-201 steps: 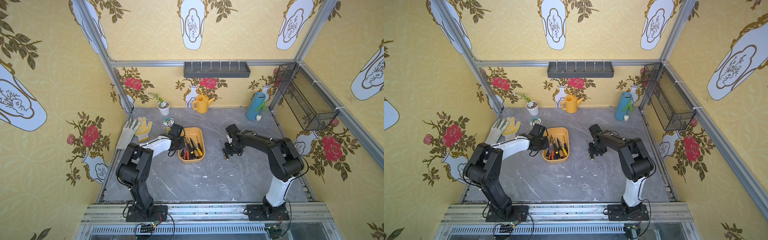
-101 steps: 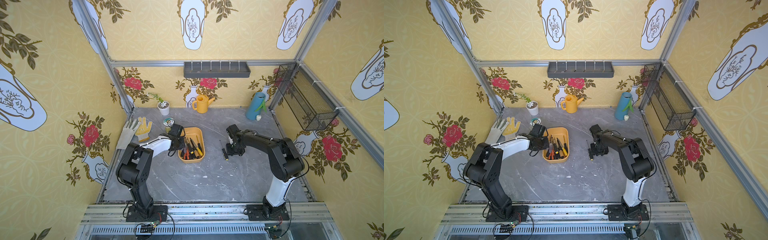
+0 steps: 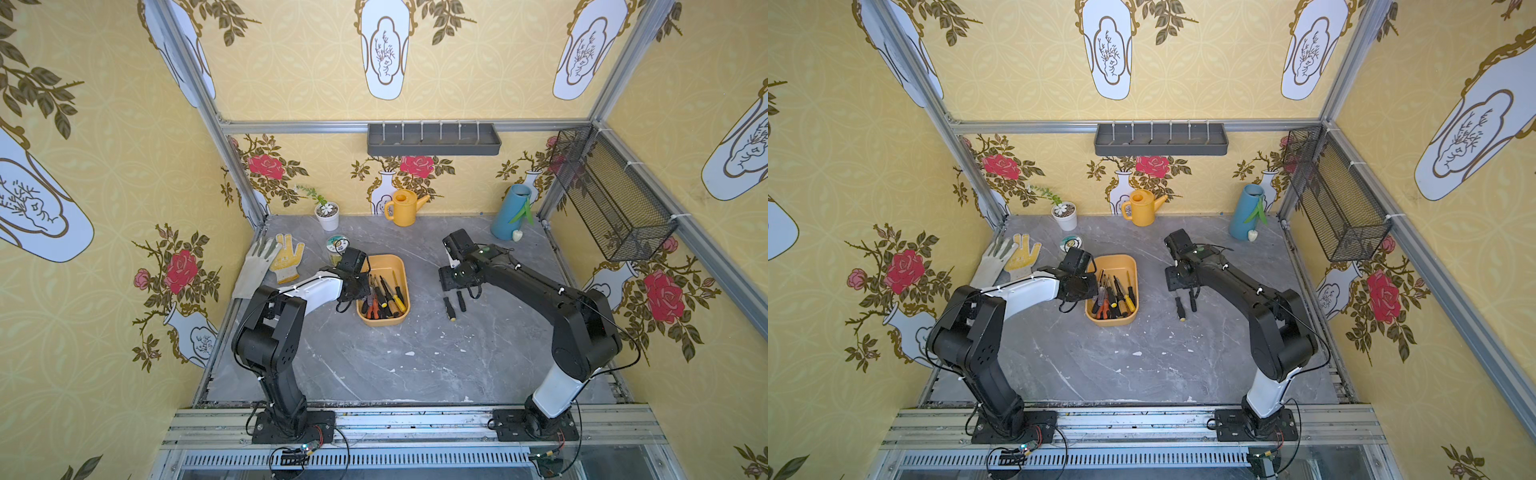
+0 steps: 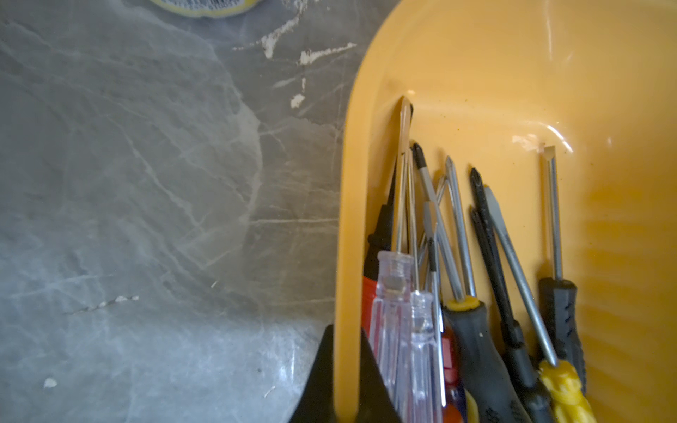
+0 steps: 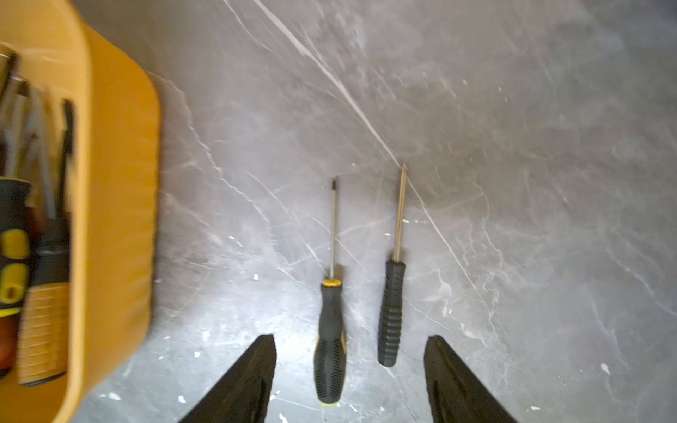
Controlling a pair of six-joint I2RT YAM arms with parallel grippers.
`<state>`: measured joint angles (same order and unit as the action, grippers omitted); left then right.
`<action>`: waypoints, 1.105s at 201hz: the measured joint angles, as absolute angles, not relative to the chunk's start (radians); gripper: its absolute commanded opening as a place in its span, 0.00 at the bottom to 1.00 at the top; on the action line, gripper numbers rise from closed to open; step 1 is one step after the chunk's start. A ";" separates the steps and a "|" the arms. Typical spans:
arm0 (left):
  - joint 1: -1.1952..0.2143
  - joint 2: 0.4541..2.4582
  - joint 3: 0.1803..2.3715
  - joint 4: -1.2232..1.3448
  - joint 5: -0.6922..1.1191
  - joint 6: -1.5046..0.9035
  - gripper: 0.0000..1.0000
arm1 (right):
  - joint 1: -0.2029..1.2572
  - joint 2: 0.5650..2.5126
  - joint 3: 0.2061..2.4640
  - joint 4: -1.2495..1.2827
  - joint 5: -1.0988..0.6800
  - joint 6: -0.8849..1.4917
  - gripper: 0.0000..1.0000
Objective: Take out the screwdriver from the storage box
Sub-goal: Place the screwdriver at the center of the board, then pick up the screwdriver from the storage box.
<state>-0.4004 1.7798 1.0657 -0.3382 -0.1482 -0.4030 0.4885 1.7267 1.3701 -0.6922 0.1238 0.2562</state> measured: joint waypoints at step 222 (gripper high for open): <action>-0.421 1.791 1.064 -0.313 -0.159 -0.427 0.00 | 0.734 2.024 1.647 -0.733 -0.254 0.197 0.61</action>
